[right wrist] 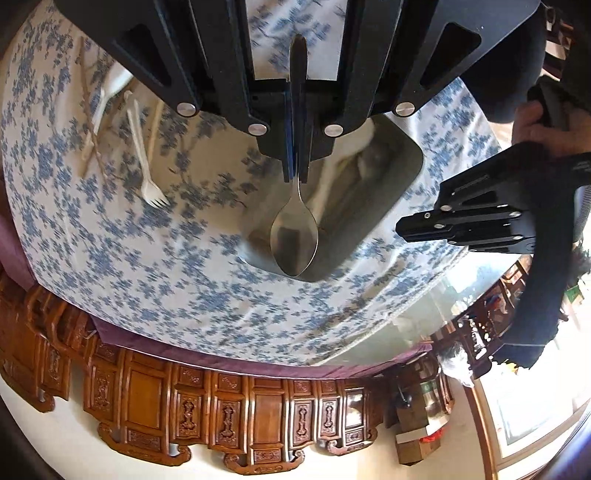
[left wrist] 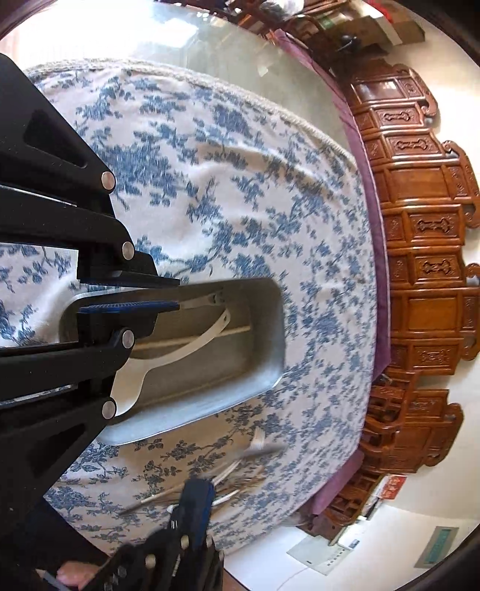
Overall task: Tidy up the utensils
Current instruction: 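Lower the steel spoon into the tray and open the right tool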
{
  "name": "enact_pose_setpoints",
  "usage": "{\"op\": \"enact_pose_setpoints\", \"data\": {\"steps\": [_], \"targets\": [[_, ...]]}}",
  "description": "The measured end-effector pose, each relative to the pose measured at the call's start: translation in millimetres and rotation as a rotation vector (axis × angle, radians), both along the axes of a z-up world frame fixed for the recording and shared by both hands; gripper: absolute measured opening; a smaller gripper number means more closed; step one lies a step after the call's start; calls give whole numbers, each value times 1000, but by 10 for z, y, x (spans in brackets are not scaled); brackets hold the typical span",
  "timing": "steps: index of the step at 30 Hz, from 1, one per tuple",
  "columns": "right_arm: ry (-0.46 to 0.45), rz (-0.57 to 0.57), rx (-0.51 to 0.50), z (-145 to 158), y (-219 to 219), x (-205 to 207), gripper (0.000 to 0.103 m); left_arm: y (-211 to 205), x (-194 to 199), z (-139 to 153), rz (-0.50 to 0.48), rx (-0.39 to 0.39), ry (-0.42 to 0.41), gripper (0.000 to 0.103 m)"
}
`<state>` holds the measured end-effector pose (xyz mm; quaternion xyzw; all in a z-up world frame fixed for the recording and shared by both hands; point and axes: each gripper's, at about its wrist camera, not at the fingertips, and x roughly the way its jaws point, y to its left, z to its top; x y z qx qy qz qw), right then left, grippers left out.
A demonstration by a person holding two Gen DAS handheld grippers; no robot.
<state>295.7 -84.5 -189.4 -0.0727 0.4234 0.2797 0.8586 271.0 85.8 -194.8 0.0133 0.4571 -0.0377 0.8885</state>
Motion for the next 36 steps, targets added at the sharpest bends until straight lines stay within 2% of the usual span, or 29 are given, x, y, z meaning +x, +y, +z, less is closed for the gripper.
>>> {"op": "enact_pose_setpoints", "data": {"steps": [8, 18, 28, 36], "targets": [[39, 15, 5, -77, 434, 156, 4, 310, -127, 198, 25, 0, -44, 6], [124, -13, -24, -442, 808, 388, 4, 546, -225, 92, 49, -7, -36, 6], [197, -29, -57, -770, 890, 444, 4, 521, -245, 40, 39, -17, -31, 6], [182, -28, -27, -728, 779, 417, 5, 462, -271, 49, 26, -15, -31, 6]]}}
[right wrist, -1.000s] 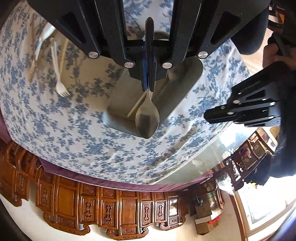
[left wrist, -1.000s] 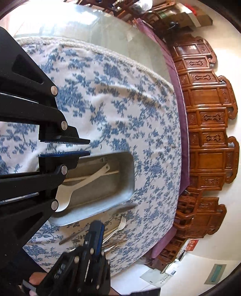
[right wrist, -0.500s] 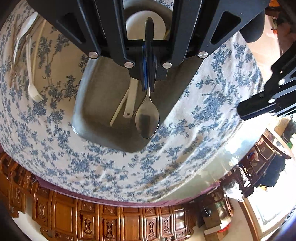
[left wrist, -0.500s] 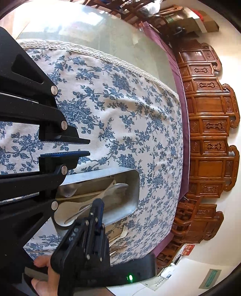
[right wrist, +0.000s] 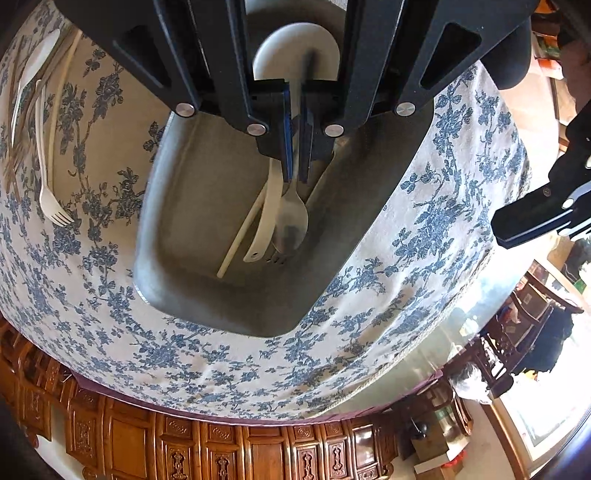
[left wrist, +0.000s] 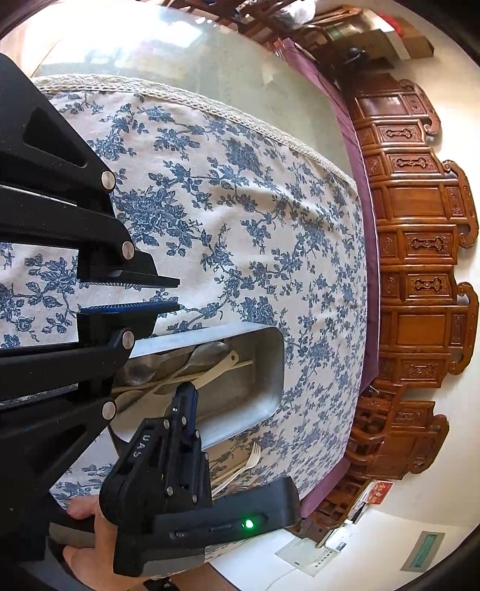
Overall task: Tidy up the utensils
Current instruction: 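Lower the steel spoon into the tray and open the right tool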
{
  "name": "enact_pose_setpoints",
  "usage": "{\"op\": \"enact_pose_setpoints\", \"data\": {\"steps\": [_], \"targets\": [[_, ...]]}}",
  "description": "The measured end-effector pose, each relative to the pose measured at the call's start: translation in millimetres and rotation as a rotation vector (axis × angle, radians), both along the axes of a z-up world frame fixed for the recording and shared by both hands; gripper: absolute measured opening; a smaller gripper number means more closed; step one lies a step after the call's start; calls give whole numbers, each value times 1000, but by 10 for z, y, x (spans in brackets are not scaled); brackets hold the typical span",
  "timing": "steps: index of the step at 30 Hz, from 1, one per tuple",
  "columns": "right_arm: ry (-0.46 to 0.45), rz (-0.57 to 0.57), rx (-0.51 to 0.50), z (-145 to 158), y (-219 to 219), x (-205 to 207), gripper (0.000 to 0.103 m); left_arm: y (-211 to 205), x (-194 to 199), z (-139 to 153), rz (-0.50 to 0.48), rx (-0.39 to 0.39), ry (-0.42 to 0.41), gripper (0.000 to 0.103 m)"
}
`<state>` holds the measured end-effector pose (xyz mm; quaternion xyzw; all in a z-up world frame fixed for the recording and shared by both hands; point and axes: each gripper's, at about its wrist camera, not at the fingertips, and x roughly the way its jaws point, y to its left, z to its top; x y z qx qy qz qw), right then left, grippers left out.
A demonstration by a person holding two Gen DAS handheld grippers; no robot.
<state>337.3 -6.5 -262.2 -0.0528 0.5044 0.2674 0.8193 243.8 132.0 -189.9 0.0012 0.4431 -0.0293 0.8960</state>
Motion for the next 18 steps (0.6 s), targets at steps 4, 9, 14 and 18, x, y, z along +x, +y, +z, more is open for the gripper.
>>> {"op": "enact_pose_setpoints", "data": {"steps": [4, 9, 14, 18], "targets": [[-51, 6, 10, 170, -139, -91, 5, -57, -26, 31, -12, 1, -7, 6], [-125, -17, 25, 447, -561, -261, 5, -208, -66, 99, -35, -6, -22, 24], [-160, -108, 23, 597, -1309, -352, 5, -499, -55, 109, -70, -5, -14, 36], [-175, -202, 2, 552, -1947, -324, 5, -790, -34, 130, -106, -14, -15, 40]]}}
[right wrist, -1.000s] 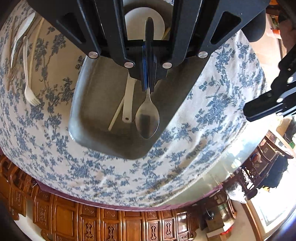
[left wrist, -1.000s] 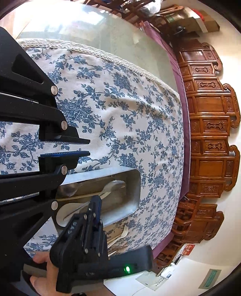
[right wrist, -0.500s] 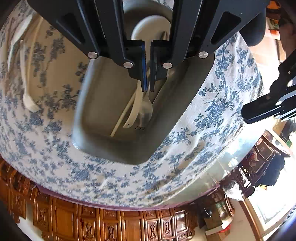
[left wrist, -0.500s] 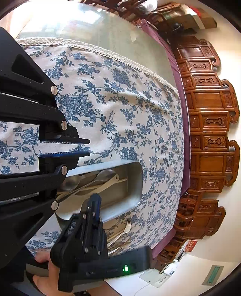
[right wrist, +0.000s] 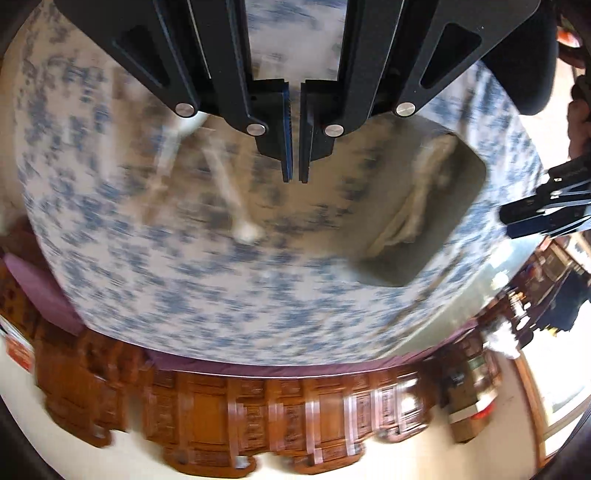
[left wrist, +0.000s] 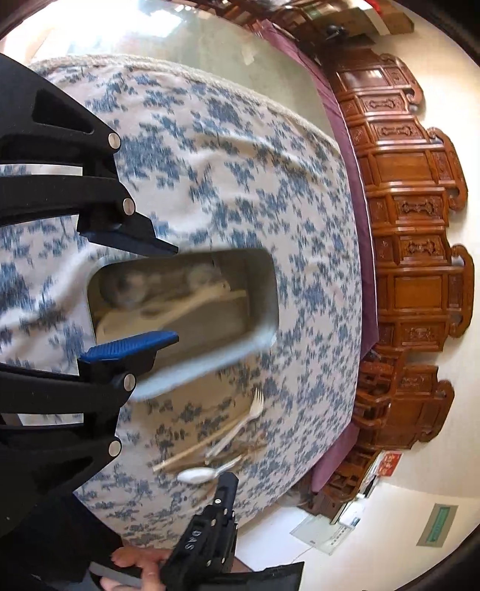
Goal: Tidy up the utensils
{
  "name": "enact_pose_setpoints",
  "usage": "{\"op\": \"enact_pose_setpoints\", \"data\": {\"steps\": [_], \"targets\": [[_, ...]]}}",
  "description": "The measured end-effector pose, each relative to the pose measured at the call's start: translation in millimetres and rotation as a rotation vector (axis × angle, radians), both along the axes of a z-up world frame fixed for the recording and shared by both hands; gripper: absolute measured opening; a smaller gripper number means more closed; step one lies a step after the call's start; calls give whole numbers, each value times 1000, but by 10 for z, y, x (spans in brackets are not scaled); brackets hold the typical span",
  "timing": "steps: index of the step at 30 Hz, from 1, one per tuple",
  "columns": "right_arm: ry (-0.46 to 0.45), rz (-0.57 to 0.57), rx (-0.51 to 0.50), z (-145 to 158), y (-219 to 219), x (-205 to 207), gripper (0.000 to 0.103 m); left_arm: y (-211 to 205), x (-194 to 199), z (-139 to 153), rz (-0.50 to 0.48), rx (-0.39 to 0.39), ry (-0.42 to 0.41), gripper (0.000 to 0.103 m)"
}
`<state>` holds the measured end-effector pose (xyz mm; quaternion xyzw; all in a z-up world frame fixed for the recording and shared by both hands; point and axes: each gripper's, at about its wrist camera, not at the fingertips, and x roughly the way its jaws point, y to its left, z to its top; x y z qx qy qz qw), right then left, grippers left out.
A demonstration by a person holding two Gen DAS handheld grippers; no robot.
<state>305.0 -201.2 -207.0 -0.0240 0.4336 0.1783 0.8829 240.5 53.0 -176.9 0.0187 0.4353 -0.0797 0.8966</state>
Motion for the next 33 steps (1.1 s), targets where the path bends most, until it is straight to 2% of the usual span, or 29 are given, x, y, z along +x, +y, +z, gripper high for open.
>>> {"op": "enact_pose_setpoints", "data": {"steps": [3, 6, 10, 13, 17, 20, 26, 29, 31, 33], "targets": [[3, -46, -3, -92, -353, 69, 5, -207, 18, 16, -24, -3, -5, 43], [-5, -87, -33, -241, -687, 163, 16, -444, 64, 6, -49, -10, -3, 44], [3, -95, -69, -449, -926, 280, 16, -731, 137, -81, -75, -12, 12, 44], [23, -88, -48, -569, -1056, 339, 16, -937, 177, -173, -94, -5, 32, 44], [27, -70, -58, -656, -1101, 337, 20, -1131, 232, -289, -108, 7, 55, 44], [63, -56, -72, -758, -1109, 340, 20, -1262, 278, -371, -116, 20, 70, 44], [108, -35, -51, -850, -1132, 386, 20, -1456, 385, -495, -111, 27, 87, 44], [98, -25, -34, -860, -1123, 391, 20, -1531, 431, -549, -107, 28, 93, 44], [99, -21, -29, -863, -1123, 405, 11, -1582, 482, -603, -103, 26, 104, 44], [103, -10, -11, -866, -1122, 409, 10, -1616, 533, -652, -97, 20, 112, 44]]}}
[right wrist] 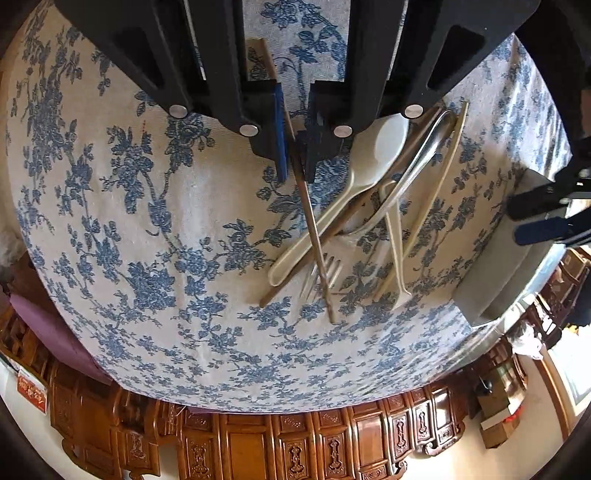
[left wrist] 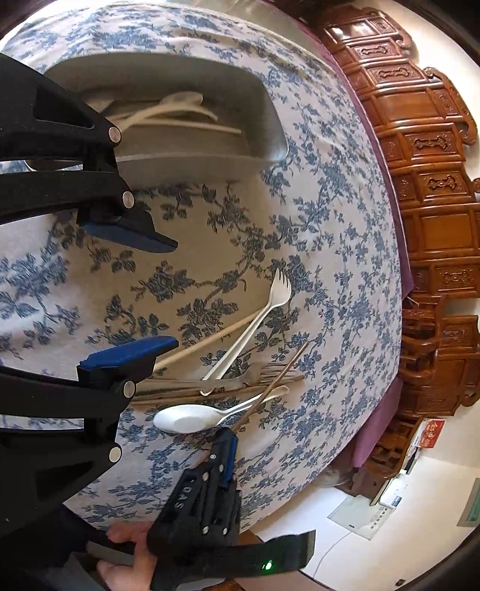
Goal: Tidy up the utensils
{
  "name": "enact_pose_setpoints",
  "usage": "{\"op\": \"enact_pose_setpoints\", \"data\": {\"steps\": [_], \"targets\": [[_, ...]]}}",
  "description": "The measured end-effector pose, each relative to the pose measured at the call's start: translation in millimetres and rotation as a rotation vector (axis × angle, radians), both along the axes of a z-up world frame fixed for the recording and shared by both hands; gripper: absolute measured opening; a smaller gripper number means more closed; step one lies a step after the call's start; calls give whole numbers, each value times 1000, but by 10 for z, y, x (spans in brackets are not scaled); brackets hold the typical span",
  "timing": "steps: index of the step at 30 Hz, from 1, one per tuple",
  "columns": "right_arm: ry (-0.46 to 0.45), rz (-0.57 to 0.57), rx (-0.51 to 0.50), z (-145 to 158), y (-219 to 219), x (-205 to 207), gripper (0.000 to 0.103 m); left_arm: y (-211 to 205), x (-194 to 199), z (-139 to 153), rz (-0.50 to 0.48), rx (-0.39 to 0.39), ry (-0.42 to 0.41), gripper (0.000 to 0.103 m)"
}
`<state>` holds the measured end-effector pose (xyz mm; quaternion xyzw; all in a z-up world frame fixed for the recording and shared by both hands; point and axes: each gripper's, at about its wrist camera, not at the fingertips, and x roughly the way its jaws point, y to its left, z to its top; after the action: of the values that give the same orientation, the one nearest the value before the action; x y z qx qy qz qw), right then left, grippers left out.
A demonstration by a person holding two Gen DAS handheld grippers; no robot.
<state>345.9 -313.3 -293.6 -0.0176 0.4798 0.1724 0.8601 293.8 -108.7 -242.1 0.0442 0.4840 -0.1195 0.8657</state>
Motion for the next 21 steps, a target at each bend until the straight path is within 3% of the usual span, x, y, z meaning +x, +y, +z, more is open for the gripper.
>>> {"op": "enact_pose_setpoints", "data": {"steps": [18, 21], "targets": [[-61, -37, 91, 163, -103, 39, 6, -265, 766, -283, 74, -68, 71, 44], [-61, -35, 93, 160, -87, 46, 6, -325, 850, -305, 66, -77, 75, 40]]}}
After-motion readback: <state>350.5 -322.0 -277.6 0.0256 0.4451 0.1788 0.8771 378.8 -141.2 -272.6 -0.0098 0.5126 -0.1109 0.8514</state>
